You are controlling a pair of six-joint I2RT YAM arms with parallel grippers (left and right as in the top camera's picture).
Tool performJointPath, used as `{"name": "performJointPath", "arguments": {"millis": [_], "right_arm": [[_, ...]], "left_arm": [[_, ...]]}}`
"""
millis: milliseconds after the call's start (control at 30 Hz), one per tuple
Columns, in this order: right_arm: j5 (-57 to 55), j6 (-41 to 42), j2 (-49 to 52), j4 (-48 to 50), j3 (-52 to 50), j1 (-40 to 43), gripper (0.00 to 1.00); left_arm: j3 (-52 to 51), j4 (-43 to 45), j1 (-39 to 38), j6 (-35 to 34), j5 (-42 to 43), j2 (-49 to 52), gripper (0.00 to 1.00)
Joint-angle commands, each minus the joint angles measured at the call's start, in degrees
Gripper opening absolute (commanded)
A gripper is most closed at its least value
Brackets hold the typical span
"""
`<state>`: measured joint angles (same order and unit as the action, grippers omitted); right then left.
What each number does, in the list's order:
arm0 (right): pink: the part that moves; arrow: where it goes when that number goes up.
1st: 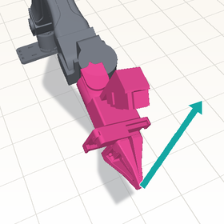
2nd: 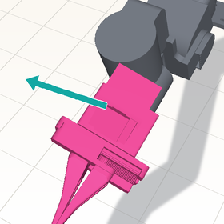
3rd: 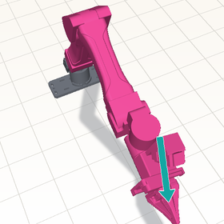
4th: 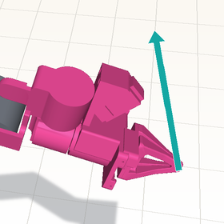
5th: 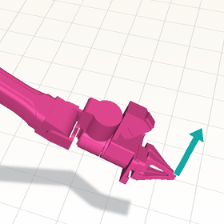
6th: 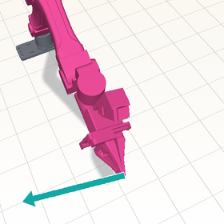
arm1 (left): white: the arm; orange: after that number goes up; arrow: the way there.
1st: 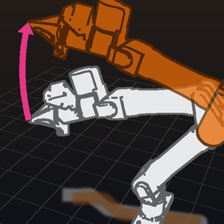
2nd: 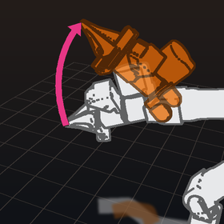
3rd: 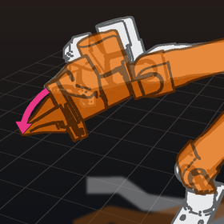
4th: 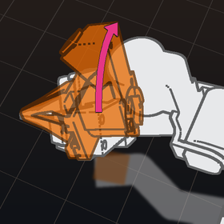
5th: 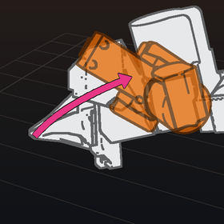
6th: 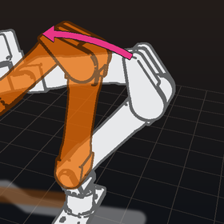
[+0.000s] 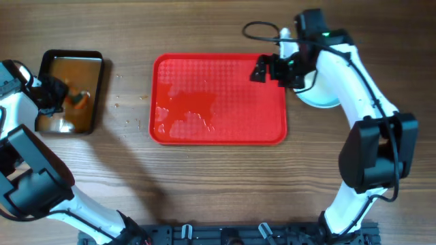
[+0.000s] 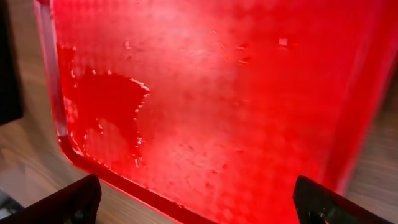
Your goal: Clean dirty plates on tray and stack at the side
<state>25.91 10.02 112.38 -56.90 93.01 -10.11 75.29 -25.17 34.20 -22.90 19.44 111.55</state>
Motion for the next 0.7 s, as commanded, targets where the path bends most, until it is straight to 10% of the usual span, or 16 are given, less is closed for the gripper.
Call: {"name": "performJointPath", "arguments": {"millis": [0,333,667], "right_arm": [[-1.1,1.1,-0.8,1.5,-0.5,-3.8,0.99],[-0.7,2.0,-10.7,-4.0,0.9,-4.9,1.00],[-23.3,6.9,-35.9,-24.3,-6.1,-12.6,1.00]], "left_arm": [[-0.3,0.7,-0.2,0.1,0.5,0.7,0.78],[-0.3,0.7,-0.2,-3.3,14.2,-18.6,0.95],[-0.3,-6.2,-1.1,-3.3,19.1,-32.3,1.00]]}}
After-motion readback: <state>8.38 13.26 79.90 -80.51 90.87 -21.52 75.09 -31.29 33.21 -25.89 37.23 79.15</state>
